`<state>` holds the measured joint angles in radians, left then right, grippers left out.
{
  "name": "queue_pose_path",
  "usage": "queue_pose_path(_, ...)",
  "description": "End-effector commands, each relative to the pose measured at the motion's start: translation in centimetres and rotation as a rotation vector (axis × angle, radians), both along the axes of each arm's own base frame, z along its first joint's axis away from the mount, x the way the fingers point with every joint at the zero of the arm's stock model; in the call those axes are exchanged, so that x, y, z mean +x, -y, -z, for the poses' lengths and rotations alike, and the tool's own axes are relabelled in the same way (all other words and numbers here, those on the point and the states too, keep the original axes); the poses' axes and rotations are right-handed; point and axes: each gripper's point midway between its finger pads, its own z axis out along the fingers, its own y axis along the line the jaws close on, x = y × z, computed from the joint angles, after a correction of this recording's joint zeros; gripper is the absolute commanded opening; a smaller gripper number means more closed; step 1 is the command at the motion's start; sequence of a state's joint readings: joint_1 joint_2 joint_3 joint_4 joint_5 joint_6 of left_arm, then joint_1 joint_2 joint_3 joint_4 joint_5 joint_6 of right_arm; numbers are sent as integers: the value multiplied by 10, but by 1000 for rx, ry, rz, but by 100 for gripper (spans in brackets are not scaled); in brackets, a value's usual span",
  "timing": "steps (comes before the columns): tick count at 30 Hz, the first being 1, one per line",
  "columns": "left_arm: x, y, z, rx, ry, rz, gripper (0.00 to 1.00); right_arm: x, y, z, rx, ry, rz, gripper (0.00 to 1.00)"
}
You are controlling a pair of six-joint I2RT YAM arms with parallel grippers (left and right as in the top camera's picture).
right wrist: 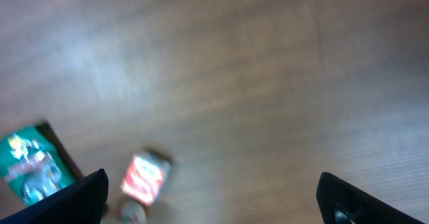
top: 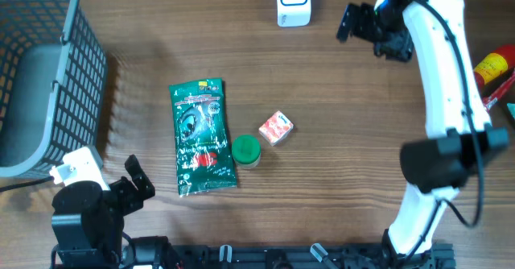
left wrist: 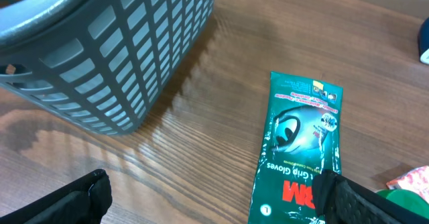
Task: Scan the item barcode
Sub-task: 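Move the right gripper to the Kleenex tissue pack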
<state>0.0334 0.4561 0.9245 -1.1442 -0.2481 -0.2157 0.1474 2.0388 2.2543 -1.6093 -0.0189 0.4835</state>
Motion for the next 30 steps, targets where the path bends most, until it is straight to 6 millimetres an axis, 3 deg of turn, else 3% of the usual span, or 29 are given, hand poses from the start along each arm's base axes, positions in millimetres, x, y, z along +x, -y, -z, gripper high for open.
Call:
queue_pose_path(1, 1, 2, -1, -1, 5, 10, 100, -50, 25, -19, -81, 14, 70, 100)
queue_pose_path(4, 1, 2, -1, -1, 5, 10, 100, -68, 29, 0, -93, 18, 89, 100)
queue_pose_path(5, 1, 2, -1, -1, 5, 10, 100, -70, 19, 28, -38, 32, 86, 100)
queue_pose_path(7, 1, 2, -1, -1, 5, 10, 100, -71, 6, 61, 41, 13, 98, 100)
queue_pose_path(10, 1, 2, -1, -1, 5, 10, 100, -73, -36, 123, 265, -27, 66, 95)
queue_pose_path(13, 1, 2, -1, -1, 5, 10, 100, -85, -76, 159, 477, -66, 43, 87)
queue_pose_path(16, 1, 2, -2, -1, 5, 10, 100, -94, -92, 173, 500, -80, 30, 85)
queue_pose_path(20, 1, 2, -1, -2, 5, 10, 100, -99, -122, 173, 486, -66, 1, 83)
queue_pose_path(22, 1, 2, -1, -1, 5, 10, 100, -99, -123, 180, 399, -50, 59, 80)
queue_pose_path(24, 1, 2, -1, -1, 5, 10, 100, -101, -123, 186, 336, -38, 109, 76)
queue_pose_path(28, 1, 2, -1, -2, 5, 10, 100, -91, -151, 190, 367, 23, 75, 61)
queue_pose_path(30, 1, 2, -1, -1, 5, 10, 100, -93, -154, 197, 361, 7, 94, 55)
